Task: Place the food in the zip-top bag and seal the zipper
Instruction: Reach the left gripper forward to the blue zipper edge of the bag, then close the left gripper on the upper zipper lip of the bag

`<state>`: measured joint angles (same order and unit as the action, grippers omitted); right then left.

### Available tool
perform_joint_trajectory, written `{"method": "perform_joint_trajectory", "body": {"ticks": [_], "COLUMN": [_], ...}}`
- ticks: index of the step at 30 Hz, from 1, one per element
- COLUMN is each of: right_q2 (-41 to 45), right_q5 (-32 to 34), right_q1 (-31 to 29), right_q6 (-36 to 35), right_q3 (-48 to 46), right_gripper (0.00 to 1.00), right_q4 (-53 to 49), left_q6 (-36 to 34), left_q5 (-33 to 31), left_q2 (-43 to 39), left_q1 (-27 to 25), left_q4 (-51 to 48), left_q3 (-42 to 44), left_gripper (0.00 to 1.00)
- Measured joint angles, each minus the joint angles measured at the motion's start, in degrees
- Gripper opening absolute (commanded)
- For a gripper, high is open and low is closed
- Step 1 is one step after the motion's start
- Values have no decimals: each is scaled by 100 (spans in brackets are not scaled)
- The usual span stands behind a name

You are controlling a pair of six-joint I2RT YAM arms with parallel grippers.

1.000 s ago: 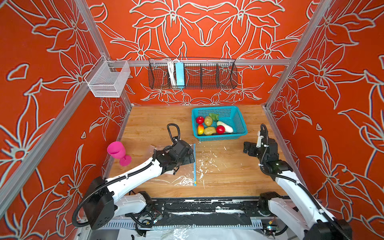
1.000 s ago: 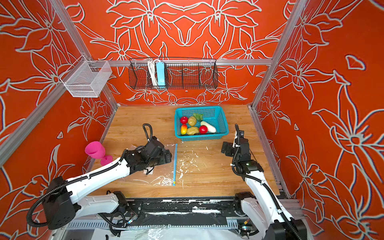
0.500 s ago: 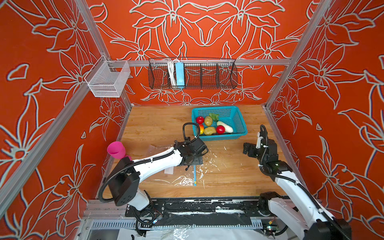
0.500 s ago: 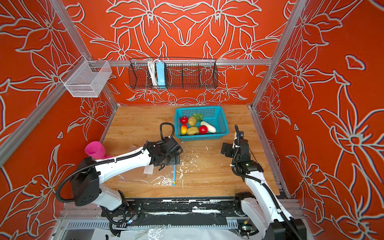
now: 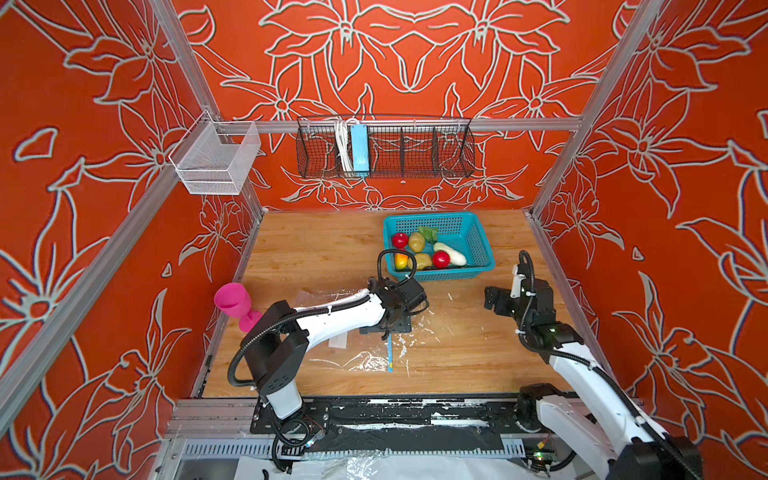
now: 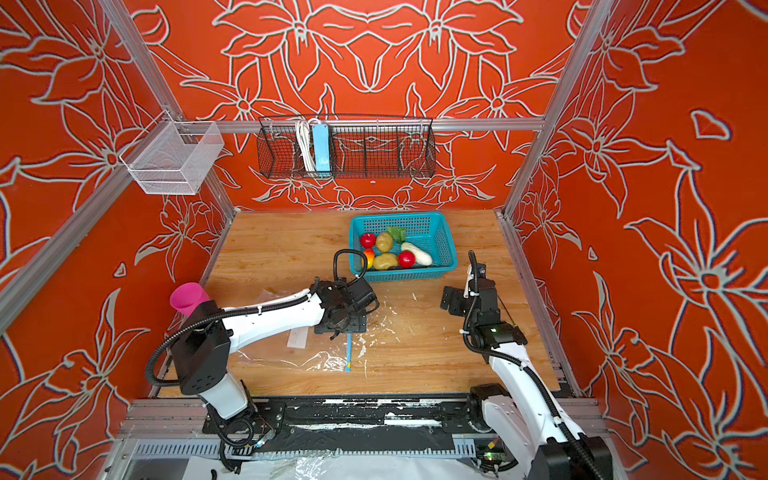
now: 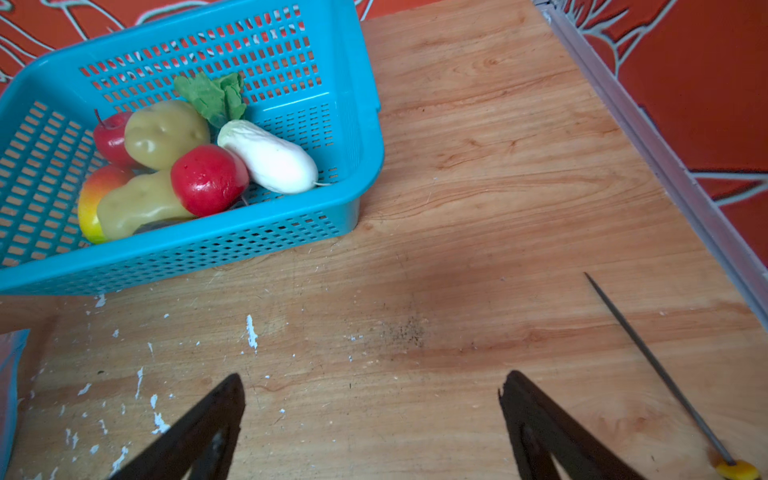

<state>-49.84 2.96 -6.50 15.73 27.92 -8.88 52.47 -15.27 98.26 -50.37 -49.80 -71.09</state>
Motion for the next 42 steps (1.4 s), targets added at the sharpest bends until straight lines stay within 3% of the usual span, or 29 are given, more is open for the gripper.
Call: {"method": "perform_joint_trajectory", "body": {"ticks": [5,21,26,33,36,42], "right_q2": [-142,-131,-52,15,26,33], "right_q5": [-57,-199,-199,-197,-197,-197], "right_q1": [0,0,0,0,0,0], "right_q6": [2,24,42,83,87,103], "right_q3": [-2,-2,-2,-2,-2,-2], "right_gripper": [98,98,98,98,98,98], "right_q4": [17,37,37,35,35,35], "left_q6": [-7,-210,-232,-267,-260,-249], "left_q5": [-149,-396,-439,-553,-590,-678], "left_q2": [328,748,953,962,962,962], "left_q1": [-11,-26,-26,-28,-33,-33], "left_q4": [-153,-192,-173,-162,-153,-162], "left_q3": [-267,-275,-275,-275,-275,-275], "left_gripper": [100,72,70,48,31,25]}}
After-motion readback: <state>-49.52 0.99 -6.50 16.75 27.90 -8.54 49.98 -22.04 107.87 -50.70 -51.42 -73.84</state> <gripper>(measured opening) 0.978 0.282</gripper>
